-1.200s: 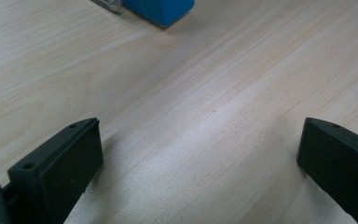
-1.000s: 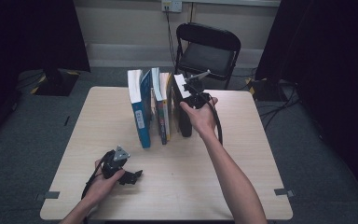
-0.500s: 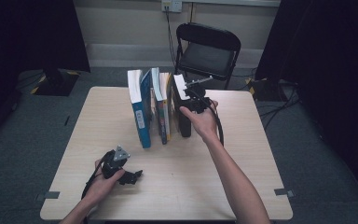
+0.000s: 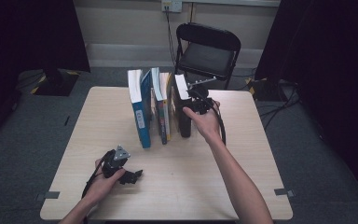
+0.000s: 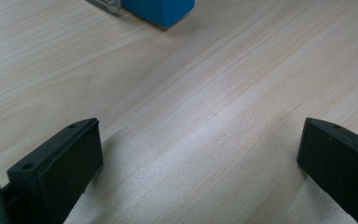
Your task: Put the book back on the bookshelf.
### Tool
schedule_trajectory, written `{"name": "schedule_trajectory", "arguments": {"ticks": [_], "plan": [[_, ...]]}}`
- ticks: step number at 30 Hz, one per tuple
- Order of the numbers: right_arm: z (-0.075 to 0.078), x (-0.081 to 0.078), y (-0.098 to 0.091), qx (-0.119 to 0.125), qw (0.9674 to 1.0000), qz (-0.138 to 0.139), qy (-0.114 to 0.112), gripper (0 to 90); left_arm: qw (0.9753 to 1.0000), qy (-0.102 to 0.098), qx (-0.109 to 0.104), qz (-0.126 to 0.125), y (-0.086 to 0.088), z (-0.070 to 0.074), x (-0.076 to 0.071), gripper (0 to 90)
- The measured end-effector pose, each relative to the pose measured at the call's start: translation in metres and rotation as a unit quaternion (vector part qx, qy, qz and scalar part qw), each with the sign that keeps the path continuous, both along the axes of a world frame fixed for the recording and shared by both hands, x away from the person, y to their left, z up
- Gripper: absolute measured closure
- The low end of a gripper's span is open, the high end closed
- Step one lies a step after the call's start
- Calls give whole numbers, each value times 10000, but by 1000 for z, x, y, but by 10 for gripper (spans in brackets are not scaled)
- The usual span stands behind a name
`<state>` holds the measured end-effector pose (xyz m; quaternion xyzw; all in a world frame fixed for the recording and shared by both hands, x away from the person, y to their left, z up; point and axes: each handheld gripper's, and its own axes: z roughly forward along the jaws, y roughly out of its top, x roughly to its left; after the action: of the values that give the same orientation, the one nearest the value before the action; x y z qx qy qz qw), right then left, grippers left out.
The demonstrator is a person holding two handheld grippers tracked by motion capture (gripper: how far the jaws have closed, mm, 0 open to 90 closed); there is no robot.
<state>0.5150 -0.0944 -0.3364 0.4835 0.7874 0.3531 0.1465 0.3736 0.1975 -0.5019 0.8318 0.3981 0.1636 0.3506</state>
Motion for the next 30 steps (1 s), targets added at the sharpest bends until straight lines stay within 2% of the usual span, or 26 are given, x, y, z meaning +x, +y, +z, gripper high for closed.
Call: {"name": "schedule_trajectory", "arguments": {"ticks": [1, 5, 11, 17, 27, 30], "plan": [[-2, 1, 2, -150, 9998, -10, -115, 436, 10000, 9, 4, -6, 0, 0, 0, 0], [-3, 0, 3, -215, 9995, 4, -251, 456, 10000, 14, 26, -32, 0, 0, 1, 0], [-3, -4, 4, -211, 9995, -104, -227, 471, 10000, 15, 13, -53, -1, 0, 3, 0], [-2, -9, 10, -303, 9988, -325, -218, 485, 10000, 14, 11, -52, -1, 0, 4, 0], [-2, -22, 16, -256, 9979, -581, -122, 477, 10000, 14, 14, -54, -1, 0, 4, 0], [-3, -23, 16, -240, 9982, -528, -176, 467, 10000, 5, 8, -48, -1, 0, 3, 0]]}}
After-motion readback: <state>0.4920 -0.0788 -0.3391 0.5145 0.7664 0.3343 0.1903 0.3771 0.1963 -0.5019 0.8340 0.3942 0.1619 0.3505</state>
